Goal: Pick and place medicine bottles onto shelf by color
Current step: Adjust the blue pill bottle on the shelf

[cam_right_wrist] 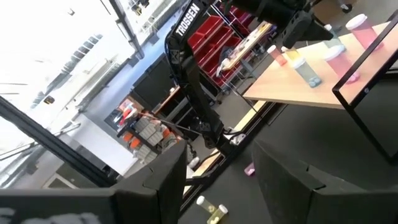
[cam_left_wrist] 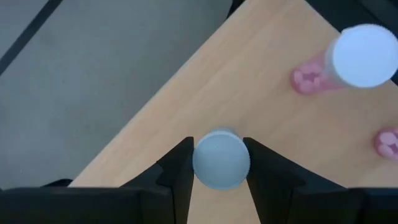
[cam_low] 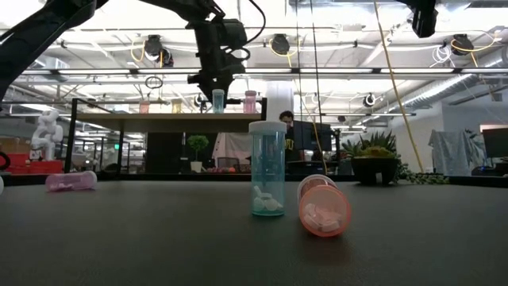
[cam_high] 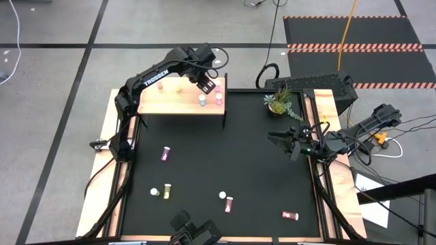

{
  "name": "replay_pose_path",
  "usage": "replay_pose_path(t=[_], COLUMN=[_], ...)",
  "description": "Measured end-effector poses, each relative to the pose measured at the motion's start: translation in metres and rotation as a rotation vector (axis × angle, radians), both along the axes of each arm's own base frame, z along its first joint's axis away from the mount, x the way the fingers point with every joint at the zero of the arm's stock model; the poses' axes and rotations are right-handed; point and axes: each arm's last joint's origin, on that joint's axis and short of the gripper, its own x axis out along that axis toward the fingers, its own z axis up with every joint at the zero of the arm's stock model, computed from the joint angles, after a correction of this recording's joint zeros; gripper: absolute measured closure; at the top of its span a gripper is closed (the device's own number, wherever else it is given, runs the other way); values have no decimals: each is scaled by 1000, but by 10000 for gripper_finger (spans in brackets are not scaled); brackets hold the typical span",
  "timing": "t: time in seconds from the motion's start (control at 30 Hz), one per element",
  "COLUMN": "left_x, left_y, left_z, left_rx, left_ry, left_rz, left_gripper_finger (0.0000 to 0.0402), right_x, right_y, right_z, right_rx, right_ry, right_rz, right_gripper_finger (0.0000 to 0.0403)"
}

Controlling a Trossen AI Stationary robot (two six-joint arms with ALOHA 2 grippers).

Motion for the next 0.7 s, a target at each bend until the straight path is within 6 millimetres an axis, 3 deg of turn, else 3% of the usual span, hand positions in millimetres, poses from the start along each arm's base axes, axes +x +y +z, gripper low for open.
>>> replay_pose_path(t=[0.5, 0.7], left_x=[1, -2], left_y=[-1, 2], left_z=[-1, -1], left_rx=[4, 7], left_ry=[15, 30], left_rz=[-39, -60], left_gripper_finger=[266, 223], right_x=[0, -1], right_y=[-2, -2], right_z=[2, 1], right_rx=[13, 10], right_ry=[-17, -10], right_rz=[-53, -73], right_gripper_finger=[227, 227])
